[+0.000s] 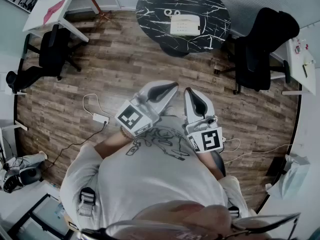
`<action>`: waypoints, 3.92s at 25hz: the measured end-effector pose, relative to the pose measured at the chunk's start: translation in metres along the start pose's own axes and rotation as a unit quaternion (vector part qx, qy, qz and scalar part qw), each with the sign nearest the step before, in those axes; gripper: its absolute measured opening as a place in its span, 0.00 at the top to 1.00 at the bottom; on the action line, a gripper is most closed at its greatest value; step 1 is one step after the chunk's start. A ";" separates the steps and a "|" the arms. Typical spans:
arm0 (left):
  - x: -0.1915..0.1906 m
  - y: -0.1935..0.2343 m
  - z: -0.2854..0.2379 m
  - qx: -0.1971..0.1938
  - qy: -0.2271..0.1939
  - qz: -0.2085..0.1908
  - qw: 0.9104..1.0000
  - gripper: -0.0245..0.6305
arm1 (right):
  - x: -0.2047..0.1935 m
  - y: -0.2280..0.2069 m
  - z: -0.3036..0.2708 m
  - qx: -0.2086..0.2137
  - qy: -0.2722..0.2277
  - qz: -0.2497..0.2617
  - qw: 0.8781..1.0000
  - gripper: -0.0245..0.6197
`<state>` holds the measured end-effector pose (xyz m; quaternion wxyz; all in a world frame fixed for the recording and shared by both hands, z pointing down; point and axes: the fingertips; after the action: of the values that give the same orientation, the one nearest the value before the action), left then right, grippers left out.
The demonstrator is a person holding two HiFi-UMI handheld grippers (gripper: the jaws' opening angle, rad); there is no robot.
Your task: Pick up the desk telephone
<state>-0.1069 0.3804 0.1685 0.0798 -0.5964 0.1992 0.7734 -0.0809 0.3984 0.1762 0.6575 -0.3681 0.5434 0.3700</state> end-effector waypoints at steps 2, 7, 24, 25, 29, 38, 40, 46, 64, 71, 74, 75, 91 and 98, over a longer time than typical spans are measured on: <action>-0.002 0.003 -0.006 0.001 0.000 0.000 1.000 0.96 | -0.001 -0.006 -0.001 0.000 0.001 0.001 1.000 0.95; -0.006 0.005 -0.016 0.005 0.001 0.000 1.000 0.96 | -0.001 -0.016 -0.002 0.002 0.000 0.001 1.000 0.95; -0.036 -0.003 -0.060 0.045 0.007 0.005 0.999 0.96 | -0.005 -0.063 0.015 0.034 0.008 -0.005 0.999 0.95; -0.038 -0.004 -0.062 0.049 0.007 0.006 0.999 0.96 | -0.006 -0.065 0.017 0.036 0.009 -0.006 0.999 0.95; -0.045 -0.004 -0.064 0.060 0.009 0.010 0.998 0.96 | -0.013 -0.072 0.020 0.042 0.013 -0.019 0.999 0.95; -0.052 0.013 -0.076 0.067 0.007 0.012 0.998 0.96 | -0.019 -0.090 0.008 0.044 0.014 -0.016 0.999 0.95; -0.054 0.019 -0.083 0.065 0.005 0.013 0.998 0.96 | -0.020 -0.097 0.003 0.042 0.014 -0.014 0.999 0.95; -0.056 0.051 -0.106 0.060 0.005 0.019 0.998 0.96 | -0.027 -0.120 -0.026 0.036 0.015 -0.014 0.999 0.95; -0.029 0.243 -0.174 0.050 0.004 0.029 0.998 0.96 | -0.051 -0.197 -0.209 0.032 0.040 -0.003 0.999 0.95; -0.024 0.318 -0.198 0.049 0.012 0.037 0.998 0.96 | -0.056 -0.226 -0.286 0.033 0.044 0.002 0.998 0.95; -0.020 0.344 -0.208 0.050 0.010 0.039 0.998 0.96 | -0.060 -0.238 -0.311 0.031 0.044 0.001 0.999 0.95; -0.020 0.352 -0.210 0.051 0.011 0.038 0.998 0.96 | -0.061 -0.241 -0.318 0.031 0.043 0.001 0.999 0.95; -0.036 0.403 -0.245 0.061 0.027 0.057 0.996 0.96 | -0.078 -0.289 -0.359 0.031 0.047 -0.007 0.998 0.95; -0.041 0.407 -0.265 0.077 0.030 0.057 0.995 0.96 | -0.080 -0.308 -0.361 0.045 0.055 -0.013 0.997 0.95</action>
<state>-0.0066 -0.0918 0.2386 0.0753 -0.5988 0.2942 0.7411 0.0218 -0.0692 0.2307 0.6476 -0.3647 0.5900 0.3154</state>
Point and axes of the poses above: the fingertips, and each gripper's own axes: z backward along the fingers, y to its left, x out of its top, and after that the axes turned 8 degrees about -y, right-handed
